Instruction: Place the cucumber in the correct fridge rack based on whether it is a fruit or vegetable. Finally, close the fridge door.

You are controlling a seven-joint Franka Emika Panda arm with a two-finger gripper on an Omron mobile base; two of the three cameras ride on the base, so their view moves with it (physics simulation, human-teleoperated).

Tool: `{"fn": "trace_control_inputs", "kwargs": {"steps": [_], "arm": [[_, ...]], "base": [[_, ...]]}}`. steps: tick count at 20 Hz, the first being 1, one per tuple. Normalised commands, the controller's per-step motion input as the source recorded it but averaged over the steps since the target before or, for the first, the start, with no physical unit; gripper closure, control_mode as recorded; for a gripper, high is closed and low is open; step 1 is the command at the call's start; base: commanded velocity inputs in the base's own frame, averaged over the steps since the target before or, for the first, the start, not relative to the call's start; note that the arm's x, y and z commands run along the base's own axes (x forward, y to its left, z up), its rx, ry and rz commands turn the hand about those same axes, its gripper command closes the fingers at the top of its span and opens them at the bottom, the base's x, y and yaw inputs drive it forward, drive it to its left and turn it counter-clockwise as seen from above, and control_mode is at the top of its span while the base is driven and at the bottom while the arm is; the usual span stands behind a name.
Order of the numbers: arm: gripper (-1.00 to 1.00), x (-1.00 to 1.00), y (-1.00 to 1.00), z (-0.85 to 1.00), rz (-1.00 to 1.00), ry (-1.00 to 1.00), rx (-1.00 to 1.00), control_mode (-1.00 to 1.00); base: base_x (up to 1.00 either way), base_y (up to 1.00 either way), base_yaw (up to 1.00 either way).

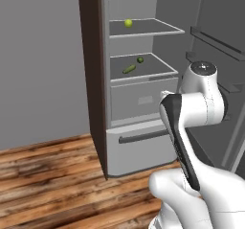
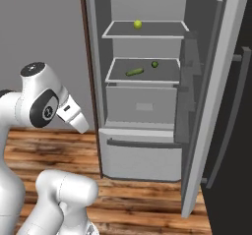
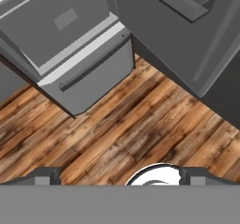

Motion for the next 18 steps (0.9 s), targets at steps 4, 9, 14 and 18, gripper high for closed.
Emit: {"fn": "trace_control_inputs", "kwargs": {"steps": [4,9,14,18], "arm": [[-1.0,0.0,0.0,0.0,0.0,0.0,0.0,-1.0],[-1.0,0.0,0.0,0.0,0.0,0.0,0.0,-1.0],[-1.0,-0.31,-0.28,0.0,-0.01,-0.09,0.01,-1.0],[-1.0,-0.75,-0.79,0.03,-0.01,-0.22,0.07,-1.0]], "base": [[0.0,0.0,0.0],[0.0,0.0,0.0],[0.0,0.0,0.0],[0.0,0.0,0.0]]}}
